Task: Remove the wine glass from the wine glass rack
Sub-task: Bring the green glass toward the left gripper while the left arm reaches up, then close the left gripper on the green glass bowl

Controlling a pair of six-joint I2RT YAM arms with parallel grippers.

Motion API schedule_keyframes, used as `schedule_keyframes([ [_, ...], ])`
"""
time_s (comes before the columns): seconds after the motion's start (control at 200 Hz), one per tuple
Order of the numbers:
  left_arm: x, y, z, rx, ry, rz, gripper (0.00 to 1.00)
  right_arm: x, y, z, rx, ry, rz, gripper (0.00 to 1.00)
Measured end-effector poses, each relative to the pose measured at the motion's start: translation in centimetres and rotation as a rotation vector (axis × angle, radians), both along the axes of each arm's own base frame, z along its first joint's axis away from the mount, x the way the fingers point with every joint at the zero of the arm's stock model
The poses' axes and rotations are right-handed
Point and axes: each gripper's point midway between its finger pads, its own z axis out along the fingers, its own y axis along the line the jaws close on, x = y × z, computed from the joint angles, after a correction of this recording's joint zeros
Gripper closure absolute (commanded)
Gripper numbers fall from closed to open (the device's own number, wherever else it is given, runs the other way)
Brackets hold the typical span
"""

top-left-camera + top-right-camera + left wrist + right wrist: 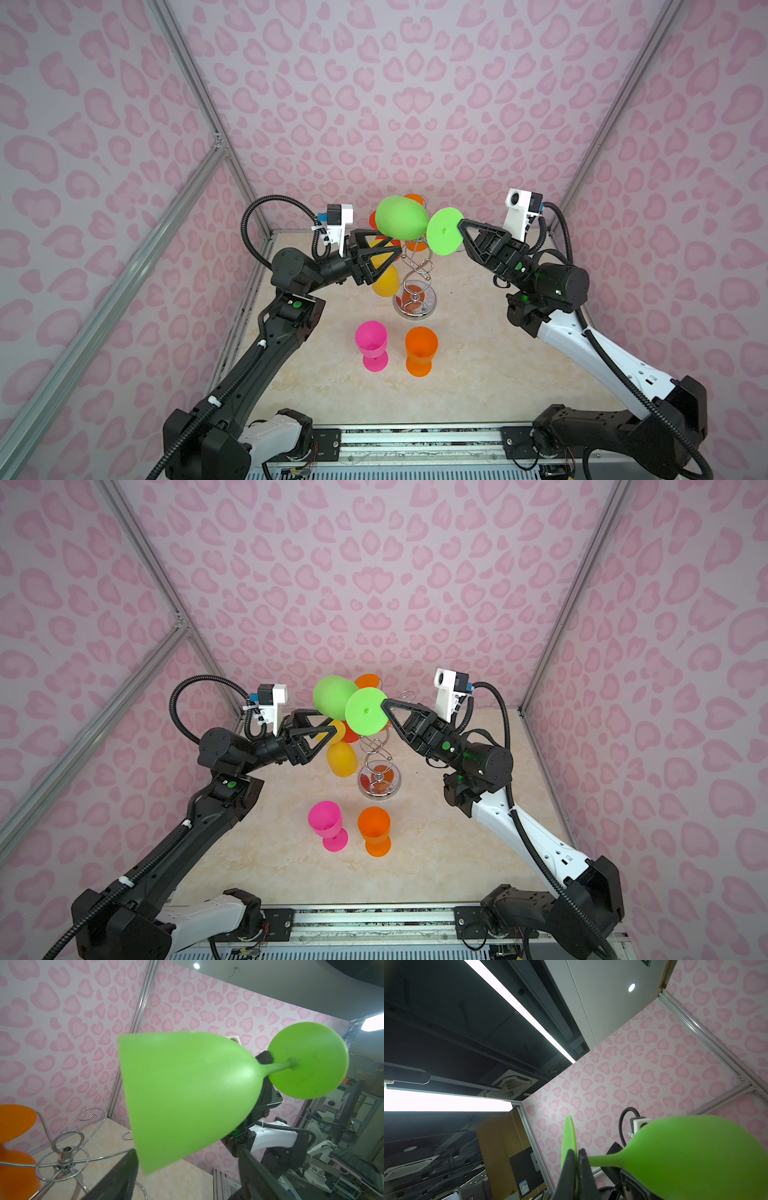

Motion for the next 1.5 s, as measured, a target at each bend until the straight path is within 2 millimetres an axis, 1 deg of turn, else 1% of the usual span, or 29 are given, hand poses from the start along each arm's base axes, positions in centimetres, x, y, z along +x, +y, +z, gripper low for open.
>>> schedule_keyframes([
  [0.1,-0.9,0.7,0.0,0.013,-0.031,0.018,0.22,-0.2,0.0,0.0,-0.021,-0.006,-0.013,1.0],
  [0.19,-1.0,1.4,-0.1,0.024,-0.054,0.047,0.23,-0.1,0.2,-0.3,-0.037,-0.003,-0.02,1.0],
  [0.33,-0.4,2.0,-0.3,0.03,-0.063,0.076,0.23,0.3,0.5,-0.9,-0.056,0.021,-0.019,1.0],
  [0.45,0.3,1.8,-0.4,0.031,-0.052,0.074,0.23,0.6,0.6,-1.4,-0.062,0.036,-0.017,1.0],
  [0.61,0.7,1.6,0.2,0.009,-0.052,0.06,0.26,0.9,0.8,-1.9,-0.042,0.059,0.017,1.0],
  [0.7,0.7,1.6,0.4,-0.002,-0.05,0.05,0.31,1.3,0.8,-2.1,-0.026,0.078,0.043,1.0],
  [0.9,0.3,1.7,0.8,-0.017,-0.053,0.037,0.54,1.6,0.0,-1.8,0.016,0.087,0.066,1.0],
  [0.975,-0.2,1.7,0.9,-0.019,-0.056,0.028,0.61,1.8,-0.4,-1.7,0.028,0.086,0.058,1.0],
  [1.01,-0.4,1.8,1.1,-0.022,-0.061,0.026,0.63,1.9,-0.6,-1.7,0.032,0.088,0.055,1.0],
  [1.065,-0.8,1.9,1.4,-0.026,-0.077,0.025,0.63,2.0,-0.8,-1.6,0.039,0.092,0.051,1.0],
  [1.085,-0.9,1.9,1.5,-0.027,-0.083,0.025,0.68,2.1,-0.9,-1.7,0.039,0.092,0.05,1.0],
  [1.37,-2.0,2.0,1.8,-0.032,-0.093,-0.004,0.79,3.7,-1.7,-2.5,0.075,0.143,0.016,1.0],
  [1.5,-2.7,2.1,2.1,-0.034,-0.106,-0.016,0.82,4.2,-1.8,-2.7,0.082,0.157,0.007,0.95],
])
